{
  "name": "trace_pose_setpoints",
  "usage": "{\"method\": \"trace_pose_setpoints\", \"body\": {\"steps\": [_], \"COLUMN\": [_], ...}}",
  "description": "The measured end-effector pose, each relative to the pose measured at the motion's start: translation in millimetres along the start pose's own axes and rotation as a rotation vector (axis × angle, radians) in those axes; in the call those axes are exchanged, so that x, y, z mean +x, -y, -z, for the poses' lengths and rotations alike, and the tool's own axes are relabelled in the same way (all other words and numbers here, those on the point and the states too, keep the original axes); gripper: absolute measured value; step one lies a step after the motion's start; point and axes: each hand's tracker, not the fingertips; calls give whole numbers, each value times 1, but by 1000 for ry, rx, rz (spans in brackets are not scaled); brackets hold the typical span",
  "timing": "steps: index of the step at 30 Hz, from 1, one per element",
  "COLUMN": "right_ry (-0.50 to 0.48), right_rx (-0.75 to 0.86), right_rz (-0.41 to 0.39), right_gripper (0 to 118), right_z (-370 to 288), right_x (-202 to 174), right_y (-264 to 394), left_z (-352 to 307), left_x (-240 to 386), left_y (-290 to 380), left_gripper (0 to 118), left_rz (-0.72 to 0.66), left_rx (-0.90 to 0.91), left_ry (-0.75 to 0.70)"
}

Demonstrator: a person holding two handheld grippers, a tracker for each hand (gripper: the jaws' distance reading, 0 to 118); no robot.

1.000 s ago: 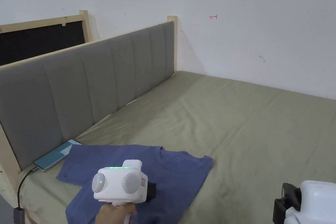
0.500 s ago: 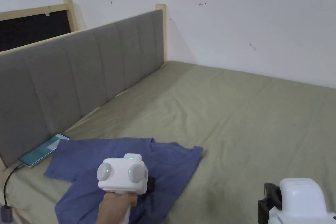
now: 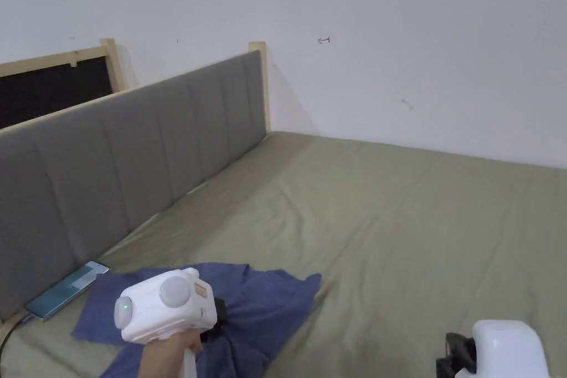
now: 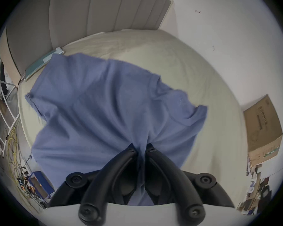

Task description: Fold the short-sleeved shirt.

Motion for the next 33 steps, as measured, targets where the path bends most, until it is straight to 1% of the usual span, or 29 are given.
{"method": "trace_pose_setpoints", "body": {"steps": [2, 3, 6, 8, 10, 11, 12, 14, 15, 16, 17, 19, 21, 22, 23, 24, 25, 27, 29, 31, 33], "right_ry": [16, 24, 68, 102, 138, 157, 178, 235, 255, 284, 316, 364, 416, 443, 468, 486, 507, 545, 556, 564, 568], "right_rx": [7, 11, 37, 59, 70, 80, 89, 115, 127, 140, 153, 173, 186, 188, 190, 191, 187, 166, 146, 129, 109], "right_rz": [25, 33, 60, 88, 117, 129, 140, 166, 179, 194, 213, 250, 287, 307, 328, 348, 371, 423, 464, 481, 484], "right_gripper": [0, 0, 0, 0, 0, 0, 0, 0, 0, 0, 0, 0, 0, 0, 0, 0, 0, 0, 0, 0, 0], "right_z": [-5, -8, -19, -28, -36, -41, -46, -60, -67, -74, -83, -98, -112, -118, -124, -127, -130, -133, -135, -136, -136], "right_x": [10, 14, 30, 42, 55, 63, 70, 88, 96, 106, 116, 135, 152, 162, 172, 179, 188, 203, 212, 220, 225], "right_y": [-3, -4, -7, -10, -12, -13, -14, -16, -16, -16, -16, -13, -9, -6, -2, 1, 6, 15, 25, 32, 38], "left_z": [-21, -17, -34, -38, -47, -43, -46, -54, -68, -74, -80, -104, -110, -110, -105, -101, -92, -66, -26, 17, 39], "left_x": [15, 21, 67, 108, 152, 176, 199, 250, 275, 296, 315, 348, 376, 390, 400, 409, 417, 429, 433, 430, 422], "left_y": [-6, -13, -19, -17, -9, -8, -3, 13, 32, 42, 52, 84, 110, 126, 141, 157, 176, 220, 267, 299, 327], "left_gripper": [4, 4, 4, 4, 4, 4, 4, 4, 4, 4, 4, 4, 4, 4, 4, 4, 4, 4, 4, 4, 4], "left_rz": [-1, 38, 182, 229, 314, 384, 426, 542, 558, 596, 602, 642, 694, 743, 765, 790, 848, 918, 1000, 1031, 1064], "left_rx": [49, 70, 97, 96, 113, 107, 101, 100, 100, 88, 69, 52, 38, 8, -28, -64, -91, -154, -253, -397, -455], "left_ry": [48, 74, 117, 196, 282, 324, 348, 402, 452, 526, 616, 738, 792, 811, 830, 841, 836, 732, 667, 590, 547]}}
